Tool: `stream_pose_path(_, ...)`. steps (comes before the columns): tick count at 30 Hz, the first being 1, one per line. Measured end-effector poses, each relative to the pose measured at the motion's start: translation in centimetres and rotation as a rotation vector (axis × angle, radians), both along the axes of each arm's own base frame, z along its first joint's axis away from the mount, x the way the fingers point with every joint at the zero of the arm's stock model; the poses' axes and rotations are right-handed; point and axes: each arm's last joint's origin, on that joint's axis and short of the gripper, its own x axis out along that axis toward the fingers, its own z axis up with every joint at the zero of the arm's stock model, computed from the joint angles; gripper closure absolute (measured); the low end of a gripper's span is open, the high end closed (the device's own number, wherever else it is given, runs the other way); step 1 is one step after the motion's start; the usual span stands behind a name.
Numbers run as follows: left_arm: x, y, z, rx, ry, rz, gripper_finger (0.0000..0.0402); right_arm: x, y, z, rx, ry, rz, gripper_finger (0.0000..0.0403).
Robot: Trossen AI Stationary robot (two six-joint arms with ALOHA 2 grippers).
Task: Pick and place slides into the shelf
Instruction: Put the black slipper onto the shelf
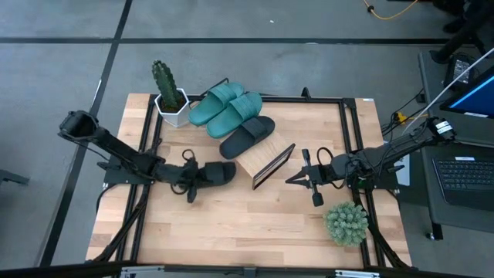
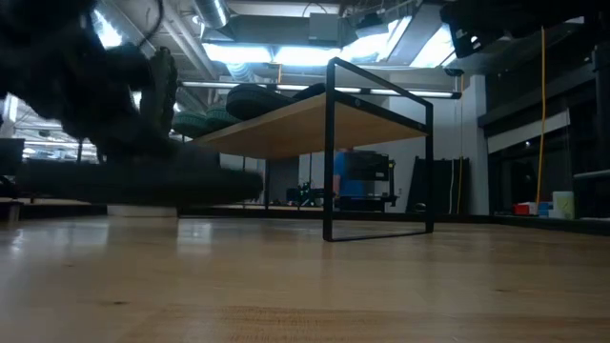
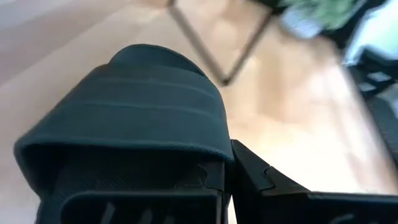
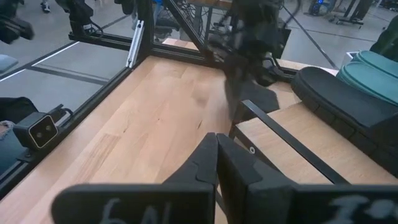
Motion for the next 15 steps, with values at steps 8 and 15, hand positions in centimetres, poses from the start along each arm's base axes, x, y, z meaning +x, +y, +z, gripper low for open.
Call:
stream_pose_path(8, 0.4, -4.7, 4.0, 0.053, -0.149, -0.144, 0.0401, 0.1, 0.3, 0.4, 0.065, -0.035, 0.037, 0.0391)
stream_pose_path(15, 0.9, -8.4, 7.0, 0.182, -0.233, -0.193, 0.0401, -0.1, 1.6, 1.2, 0.026, -0.134, 0.094, 0.0391)
